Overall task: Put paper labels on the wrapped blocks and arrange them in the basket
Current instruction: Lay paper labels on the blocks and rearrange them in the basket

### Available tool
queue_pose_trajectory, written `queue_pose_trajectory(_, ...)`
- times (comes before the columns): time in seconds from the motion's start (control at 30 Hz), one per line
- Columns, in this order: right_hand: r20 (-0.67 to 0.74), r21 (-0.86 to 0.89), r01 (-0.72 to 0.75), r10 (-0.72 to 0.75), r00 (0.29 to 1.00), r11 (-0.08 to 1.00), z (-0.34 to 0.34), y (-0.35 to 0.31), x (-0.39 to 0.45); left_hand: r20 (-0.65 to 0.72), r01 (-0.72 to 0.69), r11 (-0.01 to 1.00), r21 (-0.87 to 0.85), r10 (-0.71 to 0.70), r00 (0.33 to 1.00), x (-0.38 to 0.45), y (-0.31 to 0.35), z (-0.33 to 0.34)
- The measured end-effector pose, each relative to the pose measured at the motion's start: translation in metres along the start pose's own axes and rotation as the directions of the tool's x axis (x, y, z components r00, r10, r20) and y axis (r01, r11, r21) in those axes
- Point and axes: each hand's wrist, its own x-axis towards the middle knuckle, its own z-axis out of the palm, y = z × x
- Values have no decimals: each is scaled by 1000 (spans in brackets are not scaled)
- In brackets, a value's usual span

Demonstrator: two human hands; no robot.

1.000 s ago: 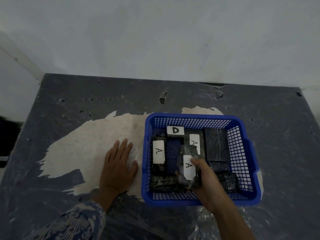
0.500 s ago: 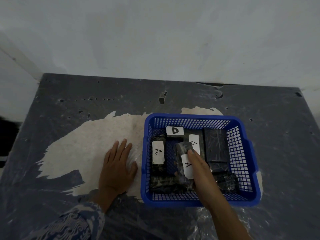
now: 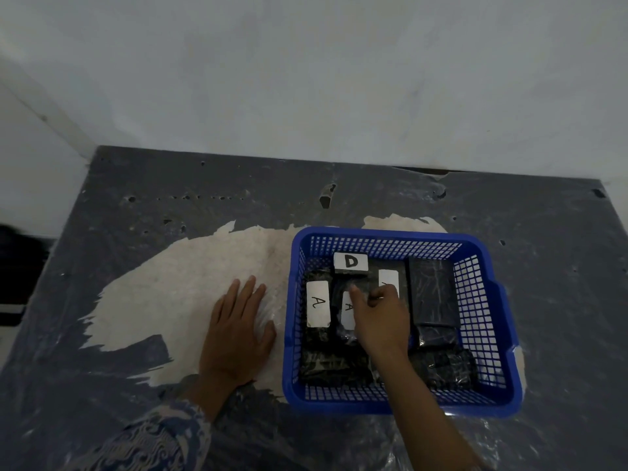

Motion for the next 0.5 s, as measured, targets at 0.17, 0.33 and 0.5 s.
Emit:
queue_pose_trajectory(0.17, -47, -110, 143, -148, 988, 984, 4, 4, -4, 2, -1, 1000, 6, 1, 1000, 0, -2, 2)
queue_pose_trajectory(0.33, -16, -198, 250, -258, 966, 948, -8, 8, -6, -12, -8, 1000, 15, 8, 1000, 0, -4, 6)
queue_pose_trajectory(0.5, 230, -235, 384, -333, 914, 893, -17, 17, -7, -19, -9, 999, 35, 9, 1000, 1, -7, 10)
